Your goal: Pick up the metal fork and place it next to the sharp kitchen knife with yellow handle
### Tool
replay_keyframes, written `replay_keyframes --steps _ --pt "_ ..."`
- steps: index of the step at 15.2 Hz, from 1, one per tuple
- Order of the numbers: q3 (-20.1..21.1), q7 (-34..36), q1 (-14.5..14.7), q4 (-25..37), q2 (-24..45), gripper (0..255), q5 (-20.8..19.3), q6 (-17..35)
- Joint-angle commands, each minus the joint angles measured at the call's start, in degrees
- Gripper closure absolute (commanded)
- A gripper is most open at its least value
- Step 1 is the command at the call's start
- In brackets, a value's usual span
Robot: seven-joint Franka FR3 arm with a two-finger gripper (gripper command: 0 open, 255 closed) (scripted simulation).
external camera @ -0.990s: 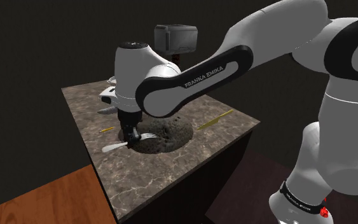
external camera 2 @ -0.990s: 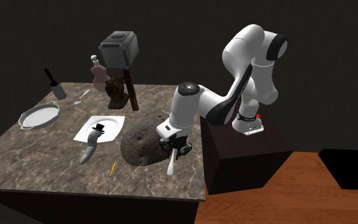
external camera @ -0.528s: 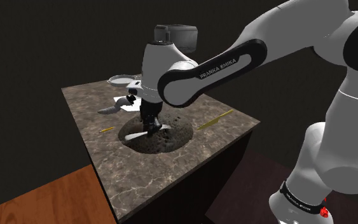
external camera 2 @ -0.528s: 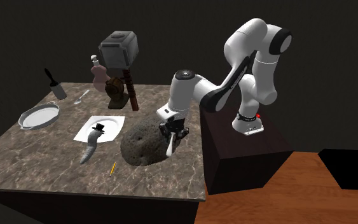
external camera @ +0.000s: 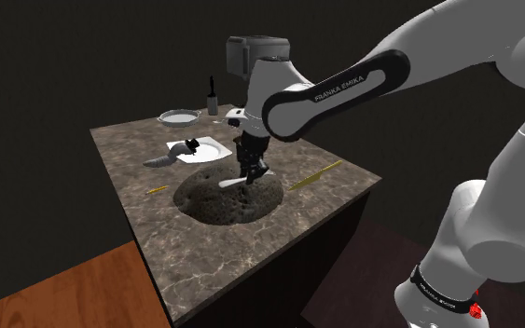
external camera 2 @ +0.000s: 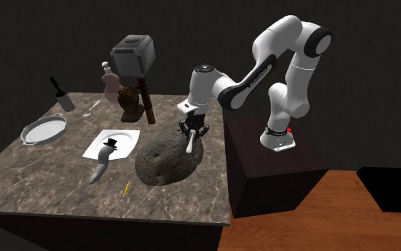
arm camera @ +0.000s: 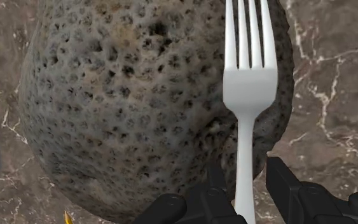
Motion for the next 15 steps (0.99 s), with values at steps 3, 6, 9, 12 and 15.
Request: replay_keyframes --steps 3,6,9,12,15 --pt "-3.01 -6.25 -2.30 -2.73 -2.52 255 1.30 0.15" --pt "-5.52 -11.00 -4.08 -4.28 -3.95 255 2.02 0.13" --pt "-8.14 -15.75 -5.86 -5.24 -4.89 255 2.57 -0.05" --pt "-10.83 -20.50 -7.64 -5.59 -5.32 255 3.03 -0.36" --pt "-13.56 -25.25 -9.40 -5.34 -5.23 255 3.48 -0.80"
